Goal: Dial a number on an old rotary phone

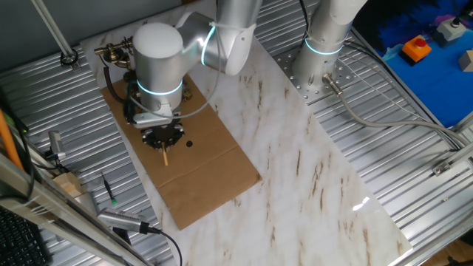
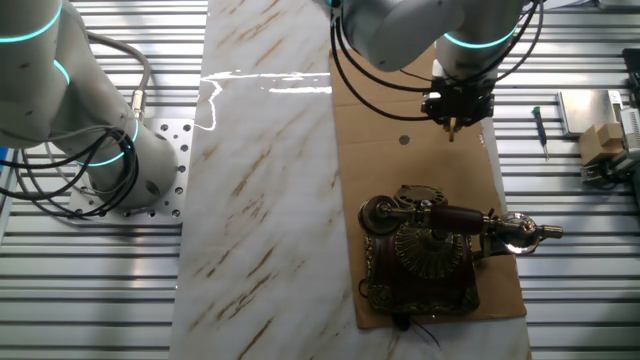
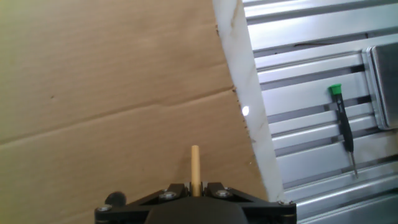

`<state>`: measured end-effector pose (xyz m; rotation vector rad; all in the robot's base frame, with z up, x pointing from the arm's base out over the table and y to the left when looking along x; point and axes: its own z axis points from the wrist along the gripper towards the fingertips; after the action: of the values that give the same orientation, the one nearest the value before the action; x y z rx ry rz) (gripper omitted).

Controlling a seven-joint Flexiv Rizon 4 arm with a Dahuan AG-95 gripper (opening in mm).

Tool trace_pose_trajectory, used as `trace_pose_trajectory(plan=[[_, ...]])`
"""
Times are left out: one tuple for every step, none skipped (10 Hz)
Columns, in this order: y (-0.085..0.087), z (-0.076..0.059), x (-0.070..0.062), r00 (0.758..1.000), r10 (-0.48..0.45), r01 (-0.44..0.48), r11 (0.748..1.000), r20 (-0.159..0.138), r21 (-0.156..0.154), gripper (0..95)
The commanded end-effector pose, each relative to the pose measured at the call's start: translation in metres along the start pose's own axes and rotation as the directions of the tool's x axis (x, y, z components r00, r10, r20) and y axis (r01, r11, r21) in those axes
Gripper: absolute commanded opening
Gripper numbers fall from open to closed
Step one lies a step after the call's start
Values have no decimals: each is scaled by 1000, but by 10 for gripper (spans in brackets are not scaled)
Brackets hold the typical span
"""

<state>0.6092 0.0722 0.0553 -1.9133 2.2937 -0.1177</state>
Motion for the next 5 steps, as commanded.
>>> trace_pose_trajectory(plan=[[-3, 2, -4, 1000, 0, 0, 1000, 2, 1, 0], [-5, 5, -5, 1000, -1, 1, 1000, 6, 2, 0], [-7, 7, -6, 1000, -1, 1, 1000, 6, 2, 0], [-8, 9, -7, 1000, -2, 2, 1000, 5, 2, 0], [-10, 11, -9, 1000, -5, 5, 1000, 3, 1, 0]])
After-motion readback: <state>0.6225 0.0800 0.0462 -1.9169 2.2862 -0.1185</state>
